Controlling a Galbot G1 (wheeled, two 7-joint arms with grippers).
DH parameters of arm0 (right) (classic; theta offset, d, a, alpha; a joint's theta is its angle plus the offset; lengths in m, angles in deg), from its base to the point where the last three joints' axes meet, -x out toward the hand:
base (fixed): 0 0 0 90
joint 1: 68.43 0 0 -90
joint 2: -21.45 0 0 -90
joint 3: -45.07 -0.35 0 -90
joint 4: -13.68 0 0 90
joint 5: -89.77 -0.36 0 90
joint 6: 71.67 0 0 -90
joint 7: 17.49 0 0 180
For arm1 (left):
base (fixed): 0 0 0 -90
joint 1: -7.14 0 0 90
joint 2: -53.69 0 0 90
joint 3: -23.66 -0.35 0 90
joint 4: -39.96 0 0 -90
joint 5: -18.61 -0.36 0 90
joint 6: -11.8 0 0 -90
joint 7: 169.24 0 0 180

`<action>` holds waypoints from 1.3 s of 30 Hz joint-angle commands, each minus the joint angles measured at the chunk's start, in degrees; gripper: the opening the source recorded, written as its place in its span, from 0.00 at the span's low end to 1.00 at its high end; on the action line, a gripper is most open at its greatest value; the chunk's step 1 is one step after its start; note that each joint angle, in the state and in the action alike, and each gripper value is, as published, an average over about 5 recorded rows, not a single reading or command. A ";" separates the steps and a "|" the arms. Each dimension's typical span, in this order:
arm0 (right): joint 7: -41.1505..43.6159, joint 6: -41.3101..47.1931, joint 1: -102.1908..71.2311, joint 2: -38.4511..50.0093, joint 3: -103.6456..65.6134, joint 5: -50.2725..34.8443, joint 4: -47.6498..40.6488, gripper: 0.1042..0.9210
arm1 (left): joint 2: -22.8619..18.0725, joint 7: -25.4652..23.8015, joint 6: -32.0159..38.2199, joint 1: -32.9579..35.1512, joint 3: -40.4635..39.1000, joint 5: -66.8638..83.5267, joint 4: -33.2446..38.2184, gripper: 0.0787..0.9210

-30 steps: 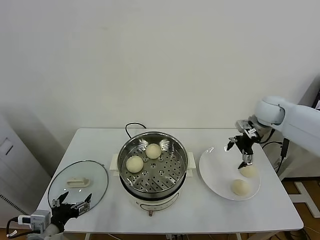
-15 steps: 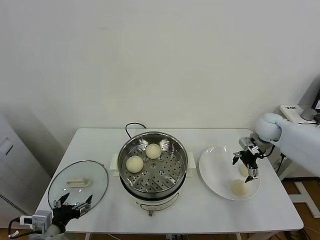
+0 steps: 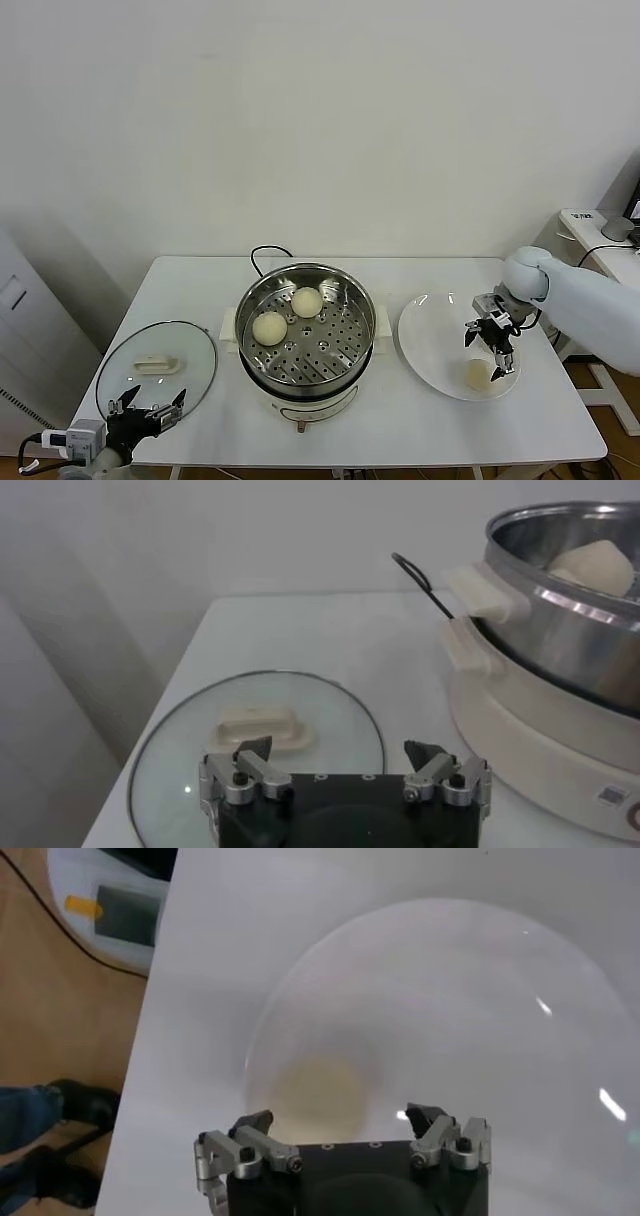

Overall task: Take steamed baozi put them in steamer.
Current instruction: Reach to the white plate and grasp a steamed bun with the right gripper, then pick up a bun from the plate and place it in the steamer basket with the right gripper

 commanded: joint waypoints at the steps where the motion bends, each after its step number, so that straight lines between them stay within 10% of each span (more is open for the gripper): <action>1: 0.18 -0.40 -3.97 -0.63 -3.51 2.82 -0.87 0.87 | 0.08 -0.03 -0.08 0.04 0.04 0.00 0.15 0.88; 21: 0.20 2.42 -6.15 -0.54 -6.43 2.32 -0.84 0.47 | 0.00 0.04 -0.42 0.08 0.04 -0.02 1.06 0.88; 39: 1.56 3.15 32.77 -2.50 17.65 -17.83 5.64 0.43 | 0.08 0.51 -0.99 -0.25 -0.19 0.01 2.19 0.88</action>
